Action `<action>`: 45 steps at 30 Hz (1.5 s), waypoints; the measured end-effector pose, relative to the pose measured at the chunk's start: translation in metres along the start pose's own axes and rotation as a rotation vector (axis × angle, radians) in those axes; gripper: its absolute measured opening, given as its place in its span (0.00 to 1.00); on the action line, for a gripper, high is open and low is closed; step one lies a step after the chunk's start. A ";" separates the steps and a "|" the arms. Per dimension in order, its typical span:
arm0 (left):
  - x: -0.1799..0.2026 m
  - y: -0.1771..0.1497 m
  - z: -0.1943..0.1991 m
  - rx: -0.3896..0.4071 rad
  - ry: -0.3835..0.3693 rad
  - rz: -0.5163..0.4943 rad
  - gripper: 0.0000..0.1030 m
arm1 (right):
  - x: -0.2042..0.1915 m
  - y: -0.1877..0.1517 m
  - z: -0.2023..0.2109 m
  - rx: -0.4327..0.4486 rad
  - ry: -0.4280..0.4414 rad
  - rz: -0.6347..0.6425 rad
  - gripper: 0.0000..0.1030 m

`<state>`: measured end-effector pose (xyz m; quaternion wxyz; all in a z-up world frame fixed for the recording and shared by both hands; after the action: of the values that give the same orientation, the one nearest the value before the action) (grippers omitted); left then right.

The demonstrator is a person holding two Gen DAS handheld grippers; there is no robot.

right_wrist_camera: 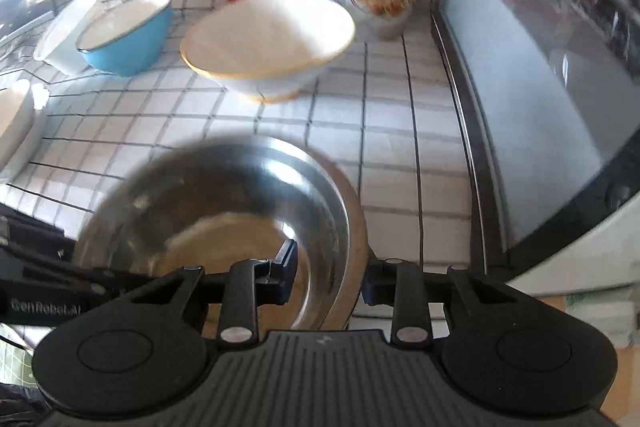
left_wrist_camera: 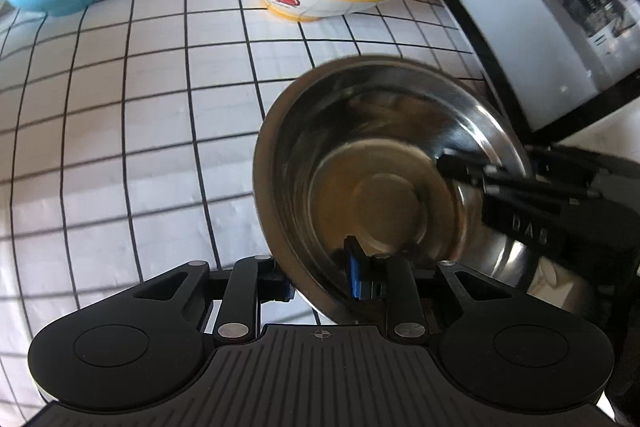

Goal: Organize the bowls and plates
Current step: 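Lift and carry the steel bowl with both grippers toward the large white bowl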

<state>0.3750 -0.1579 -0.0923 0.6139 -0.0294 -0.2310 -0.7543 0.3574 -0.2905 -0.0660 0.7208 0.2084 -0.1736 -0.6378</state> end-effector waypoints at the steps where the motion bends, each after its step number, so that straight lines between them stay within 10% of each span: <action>1: -0.002 -0.002 0.006 0.007 -0.010 0.006 0.26 | -0.004 0.005 0.005 0.010 0.006 0.010 0.30; 5: -0.023 -0.001 0.040 0.083 -0.031 0.080 0.25 | -0.031 0.031 0.024 0.064 0.055 0.068 0.30; 23: -0.183 -0.011 0.269 0.579 0.328 0.330 0.25 | -0.283 0.166 0.107 0.462 0.393 0.487 0.31; 31: -0.255 -0.019 0.288 0.593 0.373 0.450 0.25 | -0.359 0.179 0.075 0.408 0.467 0.554 0.31; 45: -0.299 -0.056 0.210 0.443 0.309 0.560 0.25 | -0.369 0.126 -0.009 0.229 0.417 0.609 0.31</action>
<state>0.3449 0.2033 -0.0208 0.8152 0.1558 -0.2759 -0.4848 0.4222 0.0887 -0.0026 0.8692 0.3515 -0.1473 -0.3149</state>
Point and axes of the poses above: each gripper's, at about its wrist camera, not at the fingertips, and z roughly against the way its jaws point, x to its right, y to its top, the point moved 7 cm from there along -z, roughly the way its jaws point, and after that the axes turned 2 degrees about -z, right-handed, at the moved point
